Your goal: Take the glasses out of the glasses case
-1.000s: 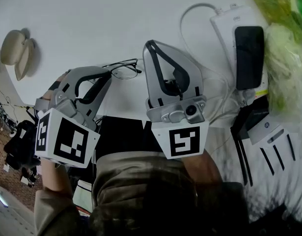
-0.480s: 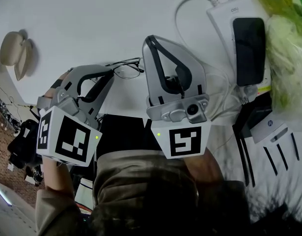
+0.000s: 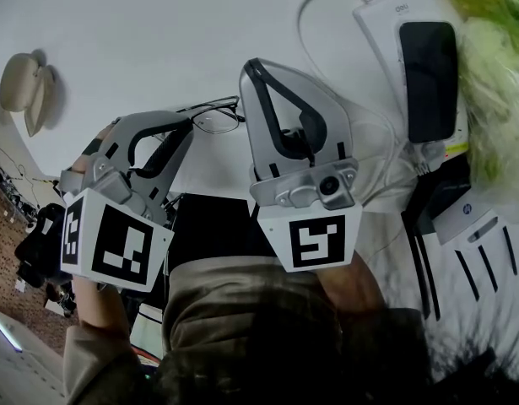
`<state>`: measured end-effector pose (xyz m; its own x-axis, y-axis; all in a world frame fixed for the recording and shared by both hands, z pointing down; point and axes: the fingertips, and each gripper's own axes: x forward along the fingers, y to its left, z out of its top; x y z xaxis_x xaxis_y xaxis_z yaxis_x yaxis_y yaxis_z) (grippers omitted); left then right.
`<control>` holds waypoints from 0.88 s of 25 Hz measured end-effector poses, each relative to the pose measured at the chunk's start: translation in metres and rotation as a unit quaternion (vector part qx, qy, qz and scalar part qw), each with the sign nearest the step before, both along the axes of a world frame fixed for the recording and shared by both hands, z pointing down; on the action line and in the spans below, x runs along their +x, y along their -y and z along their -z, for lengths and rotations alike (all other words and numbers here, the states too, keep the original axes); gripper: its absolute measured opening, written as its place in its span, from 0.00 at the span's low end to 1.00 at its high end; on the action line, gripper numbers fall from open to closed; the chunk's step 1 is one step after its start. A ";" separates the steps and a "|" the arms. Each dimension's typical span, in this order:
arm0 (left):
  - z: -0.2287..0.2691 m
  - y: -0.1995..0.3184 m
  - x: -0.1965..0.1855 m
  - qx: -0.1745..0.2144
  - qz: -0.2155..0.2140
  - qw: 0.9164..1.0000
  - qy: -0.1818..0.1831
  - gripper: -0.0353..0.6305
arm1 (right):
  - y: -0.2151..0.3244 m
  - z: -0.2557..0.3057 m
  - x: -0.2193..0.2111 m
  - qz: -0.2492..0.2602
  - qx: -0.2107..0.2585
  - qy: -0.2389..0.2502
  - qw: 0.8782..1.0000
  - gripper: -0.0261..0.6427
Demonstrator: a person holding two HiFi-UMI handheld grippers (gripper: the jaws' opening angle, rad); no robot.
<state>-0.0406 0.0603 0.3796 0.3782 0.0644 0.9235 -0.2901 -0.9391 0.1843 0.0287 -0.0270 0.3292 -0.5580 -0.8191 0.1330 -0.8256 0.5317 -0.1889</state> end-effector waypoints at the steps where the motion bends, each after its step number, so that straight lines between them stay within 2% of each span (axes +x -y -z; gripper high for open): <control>1: 0.001 -0.001 0.001 0.000 0.000 1.000 -0.001 0.08 | -0.001 0.000 0.000 0.000 0.000 0.000 1.000 0.06; 22: 0.001 -0.018 0.003 -0.009 0.004 1.000 -0.008 0.08 | 0.002 0.001 -0.005 0.006 0.002 -0.002 1.000 0.06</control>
